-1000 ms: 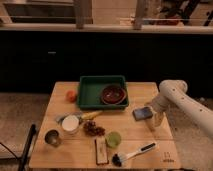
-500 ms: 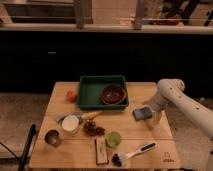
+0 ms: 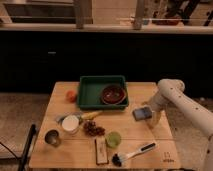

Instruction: Place sponge in plastic cup

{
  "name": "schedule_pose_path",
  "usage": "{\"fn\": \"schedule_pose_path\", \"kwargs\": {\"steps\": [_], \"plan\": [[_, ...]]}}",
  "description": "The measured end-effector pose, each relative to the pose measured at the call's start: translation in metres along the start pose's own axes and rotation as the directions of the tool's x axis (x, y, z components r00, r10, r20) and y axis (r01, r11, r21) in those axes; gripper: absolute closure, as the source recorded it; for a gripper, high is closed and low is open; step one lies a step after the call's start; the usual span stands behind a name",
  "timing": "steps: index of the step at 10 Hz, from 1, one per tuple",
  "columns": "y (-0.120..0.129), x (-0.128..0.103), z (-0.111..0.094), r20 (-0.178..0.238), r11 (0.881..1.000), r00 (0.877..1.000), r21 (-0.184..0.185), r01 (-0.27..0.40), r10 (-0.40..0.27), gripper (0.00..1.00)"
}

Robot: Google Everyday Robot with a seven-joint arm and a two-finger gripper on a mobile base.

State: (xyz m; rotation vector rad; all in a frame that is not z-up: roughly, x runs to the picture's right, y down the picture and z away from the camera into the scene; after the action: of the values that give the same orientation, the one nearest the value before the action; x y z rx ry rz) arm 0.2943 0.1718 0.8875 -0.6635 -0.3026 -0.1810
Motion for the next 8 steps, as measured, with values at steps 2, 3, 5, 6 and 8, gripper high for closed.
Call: {"fn": "schedule_pose_path", "kwargs": {"steps": [2, 3, 5, 6, 8], "plan": [[-0.001, -0.006, 0.006, 0.006, 1.0, 1.0, -0.015, 0.017, -0.017, 0.24], [-0.002, -0.01, 0.009, 0.005, 0.999, 1.0, -0.022, 0.03, -0.029, 0.34], [-0.001, -0.014, 0.011, 0.0, 0.998, 0.999, -0.034, 0.045, -0.045, 0.51], [-0.002, -0.016, 0.011, -0.003, 0.998, 0.999, -0.04, 0.053, -0.053, 0.62], [-0.001, -0.018, 0.01, -0.007, 0.997, 0.998, -0.046, 0.061, -0.061, 0.84]]}}
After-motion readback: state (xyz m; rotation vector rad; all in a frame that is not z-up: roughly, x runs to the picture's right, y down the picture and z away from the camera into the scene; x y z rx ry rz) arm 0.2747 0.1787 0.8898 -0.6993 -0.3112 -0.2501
